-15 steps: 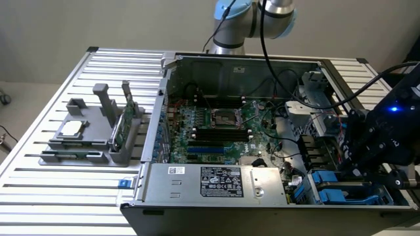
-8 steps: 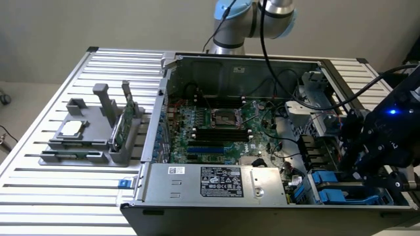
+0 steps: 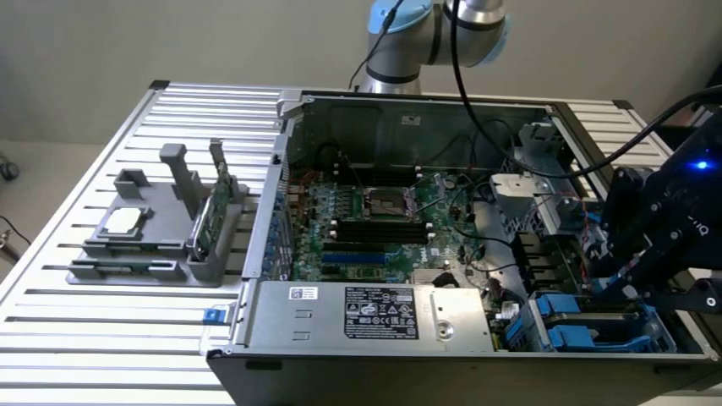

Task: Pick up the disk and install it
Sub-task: 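Insert the second disk wire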

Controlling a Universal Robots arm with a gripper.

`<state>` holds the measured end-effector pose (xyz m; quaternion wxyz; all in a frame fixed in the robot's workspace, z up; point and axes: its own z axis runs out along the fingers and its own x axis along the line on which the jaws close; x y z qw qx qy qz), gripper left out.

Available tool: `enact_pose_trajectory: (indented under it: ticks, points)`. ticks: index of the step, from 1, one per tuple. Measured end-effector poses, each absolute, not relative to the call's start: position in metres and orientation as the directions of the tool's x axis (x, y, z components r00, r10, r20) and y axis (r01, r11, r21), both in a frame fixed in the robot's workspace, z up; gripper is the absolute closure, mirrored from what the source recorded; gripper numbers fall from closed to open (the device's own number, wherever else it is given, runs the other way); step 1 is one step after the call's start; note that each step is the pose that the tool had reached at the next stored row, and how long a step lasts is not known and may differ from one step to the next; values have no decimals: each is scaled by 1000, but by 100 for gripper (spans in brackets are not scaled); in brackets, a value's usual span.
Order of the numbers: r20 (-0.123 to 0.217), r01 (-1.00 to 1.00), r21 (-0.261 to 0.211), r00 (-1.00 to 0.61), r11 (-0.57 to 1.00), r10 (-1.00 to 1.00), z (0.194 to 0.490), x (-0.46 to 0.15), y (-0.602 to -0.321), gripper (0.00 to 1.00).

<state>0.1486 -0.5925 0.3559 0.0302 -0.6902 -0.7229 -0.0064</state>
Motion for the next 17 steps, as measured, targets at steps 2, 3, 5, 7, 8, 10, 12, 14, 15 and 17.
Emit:
enact_pose_trajectory:
  ticks: [2, 3, 5, 7, 8, 10, 12, 14, 15, 17]
  points:
    - [53, 998, -32, -45, 47, 998, 359, 149, -592, 69]
    - [53, 998, -32, -45, 47, 998, 360, 149, -592, 69]
    - [53, 998, -32, -45, 47, 998, 360, 149, -592, 69]
    - [53, 998, -32, -45, 47, 998, 360, 149, -592, 69]
    - [53, 998, -32, -45, 47, 998, 361, 150, -592, 69]
    - [53, 998, -32, -45, 47, 998, 361, 150, -592, 69]
    - [53, 998, -32, -45, 47, 998, 361, 150, -592, 69]
    - [53, 998, -32, -45, 47, 998, 361, 150, -592, 69]
    - [52, 998, -32, -45, 47, 998, 361, 148, -592, 69]
    - [52, 998, -30, -46, 47, 998, 361, 142, -592, 71]
